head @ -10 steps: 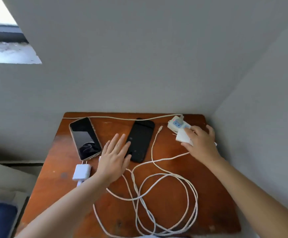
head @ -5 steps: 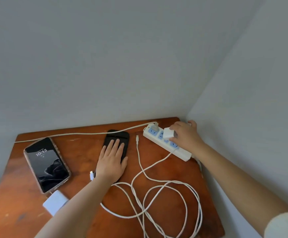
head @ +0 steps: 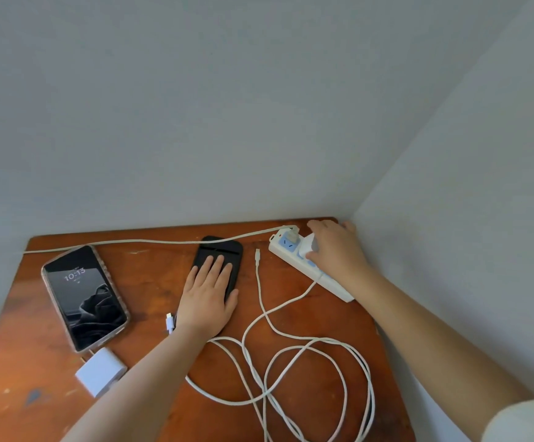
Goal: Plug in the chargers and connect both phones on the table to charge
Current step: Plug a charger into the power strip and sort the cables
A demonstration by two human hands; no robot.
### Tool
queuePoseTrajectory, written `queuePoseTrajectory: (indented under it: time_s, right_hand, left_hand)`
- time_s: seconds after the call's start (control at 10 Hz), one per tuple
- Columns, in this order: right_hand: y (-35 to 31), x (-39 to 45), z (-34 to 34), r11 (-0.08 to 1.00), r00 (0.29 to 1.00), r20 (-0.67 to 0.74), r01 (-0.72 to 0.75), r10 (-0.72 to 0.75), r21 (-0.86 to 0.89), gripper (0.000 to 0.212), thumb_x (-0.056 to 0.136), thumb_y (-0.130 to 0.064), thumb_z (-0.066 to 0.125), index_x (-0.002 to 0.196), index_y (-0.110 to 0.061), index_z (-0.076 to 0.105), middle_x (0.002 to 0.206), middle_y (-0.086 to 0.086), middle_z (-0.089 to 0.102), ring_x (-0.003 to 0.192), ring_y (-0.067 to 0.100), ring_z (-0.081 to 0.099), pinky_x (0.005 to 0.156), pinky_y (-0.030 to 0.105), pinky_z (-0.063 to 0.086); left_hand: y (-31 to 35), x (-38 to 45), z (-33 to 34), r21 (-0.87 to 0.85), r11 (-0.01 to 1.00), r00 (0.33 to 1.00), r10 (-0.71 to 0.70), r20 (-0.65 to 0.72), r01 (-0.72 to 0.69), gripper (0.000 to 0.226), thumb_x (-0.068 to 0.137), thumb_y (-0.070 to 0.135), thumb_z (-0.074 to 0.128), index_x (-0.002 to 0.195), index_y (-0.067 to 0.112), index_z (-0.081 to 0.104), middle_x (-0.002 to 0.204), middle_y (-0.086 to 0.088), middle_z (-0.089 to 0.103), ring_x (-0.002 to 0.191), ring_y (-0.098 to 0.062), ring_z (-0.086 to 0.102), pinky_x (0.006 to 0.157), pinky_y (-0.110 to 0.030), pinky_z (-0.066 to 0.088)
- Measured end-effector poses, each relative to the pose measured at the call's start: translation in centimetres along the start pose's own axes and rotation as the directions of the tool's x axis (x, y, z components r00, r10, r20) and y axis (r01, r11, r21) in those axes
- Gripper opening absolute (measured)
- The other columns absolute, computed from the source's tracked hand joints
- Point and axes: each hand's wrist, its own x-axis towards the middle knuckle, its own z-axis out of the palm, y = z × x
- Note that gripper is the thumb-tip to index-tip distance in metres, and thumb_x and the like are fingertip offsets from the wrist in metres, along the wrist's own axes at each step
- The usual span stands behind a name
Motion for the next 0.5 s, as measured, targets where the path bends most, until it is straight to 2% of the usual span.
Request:
queuePoseTrajectory:
  time_s: [0.1, 0.2, 0.3, 0.5]
  right_hand:
    - [0.0, -0.4, -0.3, 0.999, 0.999, -0.005, -0.041, 0.042, 0.033, 0.037, 0.088, -0.026, 0.063, 0.116, -0.006, 0.054, 0.122, 0.010, 0.056, 0.113, 0.024, 0.051, 0.098, 0.031, 0.036]
    - [-0.3, -0.1, -0.5, 0.996, 0.997, 0.030, -0.076, 0.075, 0.053, 0.037, 0.091, -0.026, 0.060, 0.121, -0.004, 0.055, 0.126, 0.011, 0.053, 0.115, 0.024, 0.050, 0.098, 0.030, 0.038]
    - [-1.5, 0.2, -0.5, 0.995, 0.996, 0.008, -0.091, 0.091, 0.031, 0.036, 0.092, -0.025, 0.058, 0.123, -0.008, 0.056, 0.126, 0.009, 0.054, 0.115, 0.023, 0.049, 0.094, 0.028, 0.040]
    - [-2.6, -1.4, 1.3, 0.995, 0.986, -0.130, -0.099, 0.099, 0.013, 0.037, 0.090, -0.025, 0.060, 0.123, -0.008, 0.054, 0.122, 0.009, 0.057, 0.111, 0.020, 0.050, 0.089, 0.026, 0.042]
  left_hand:
    - [0.1, 0.0, -0.1, -0.016, 1.000, 1.000, -0.001, 0.000, 0.001, 0.057, 0.094, 0.047, 0.025, 0.143, 0.022, 0.012, 0.156, 0.000, 0.009, 0.143, -0.017, -0.003, 0.108, -0.031, -0.013]
    - [0.0, 0.0, -0.1, -0.028, 1.000, 1.000, 0.000, -0.004, 0.000, 0.056, 0.094, 0.046, 0.027, 0.143, 0.022, 0.013, 0.155, -0.001, 0.010, 0.143, -0.017, -0.002, 0.109, -0.031, -0.012]
    - [0.0, 0.0, -0.2, -0.020, 1.000, 1.000, 0.004, -0.003, -0.004, 0.056, 0.094, 0.046, 0.026, 0.143, 0.022, 0.012, 0.155, -0.001, 0.010, 0.143, -0.017, -0.002, 0.108, -0.031, -0.013]
    - [0.0, 0.0, -0.1, -0.015, 1.000, 1.000, 0.004, 0.000, -0.004, 0.056, 0.094, 0.046, 0.026, 0.143, 0.023, 0.012, 0.156, -0.001, 0.009, 0.143, -0.017, -0.003, 0.108, -0.031, -0.013]
